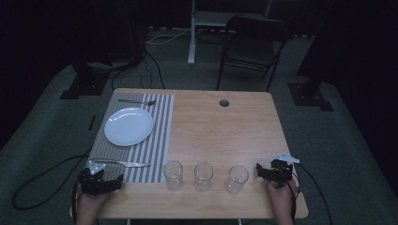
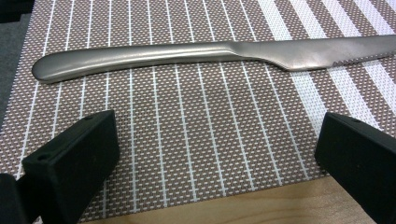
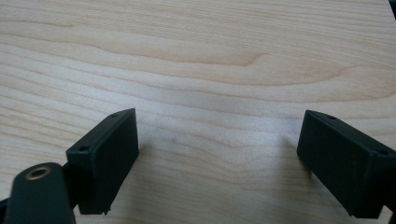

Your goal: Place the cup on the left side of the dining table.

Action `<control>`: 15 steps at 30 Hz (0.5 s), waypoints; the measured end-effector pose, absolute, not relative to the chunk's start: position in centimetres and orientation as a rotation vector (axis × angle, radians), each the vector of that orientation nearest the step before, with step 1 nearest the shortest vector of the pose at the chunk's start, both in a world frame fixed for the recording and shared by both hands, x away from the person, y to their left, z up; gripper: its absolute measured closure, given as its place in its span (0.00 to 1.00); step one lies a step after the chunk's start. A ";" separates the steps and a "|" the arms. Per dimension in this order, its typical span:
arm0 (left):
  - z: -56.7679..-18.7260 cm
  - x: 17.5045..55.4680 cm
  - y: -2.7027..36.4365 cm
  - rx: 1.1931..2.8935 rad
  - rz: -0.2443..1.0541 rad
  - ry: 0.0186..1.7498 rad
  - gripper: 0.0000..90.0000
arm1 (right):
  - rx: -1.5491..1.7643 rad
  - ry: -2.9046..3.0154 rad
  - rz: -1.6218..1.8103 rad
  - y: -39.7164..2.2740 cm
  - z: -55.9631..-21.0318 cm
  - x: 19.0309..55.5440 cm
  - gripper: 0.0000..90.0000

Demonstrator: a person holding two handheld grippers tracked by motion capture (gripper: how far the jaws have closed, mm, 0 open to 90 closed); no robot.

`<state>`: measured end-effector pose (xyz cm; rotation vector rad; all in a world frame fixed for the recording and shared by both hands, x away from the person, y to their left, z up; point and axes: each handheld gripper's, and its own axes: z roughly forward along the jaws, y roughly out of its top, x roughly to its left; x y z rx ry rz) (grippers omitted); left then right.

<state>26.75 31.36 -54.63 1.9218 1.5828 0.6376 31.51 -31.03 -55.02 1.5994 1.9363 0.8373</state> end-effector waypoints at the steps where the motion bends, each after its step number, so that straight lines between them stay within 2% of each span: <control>1: -54.6 26.7 31.4 1.923 0.638 1.583 0.00 | 1.600 1.936 0.838 -31.0 -55.0 31.5 0.14; 15: -54.5 26.8 31.4 1.939 0.628 1.575 0.00 | 1.601 1.936 0.838 -31.0 -55.0 31.5 0.14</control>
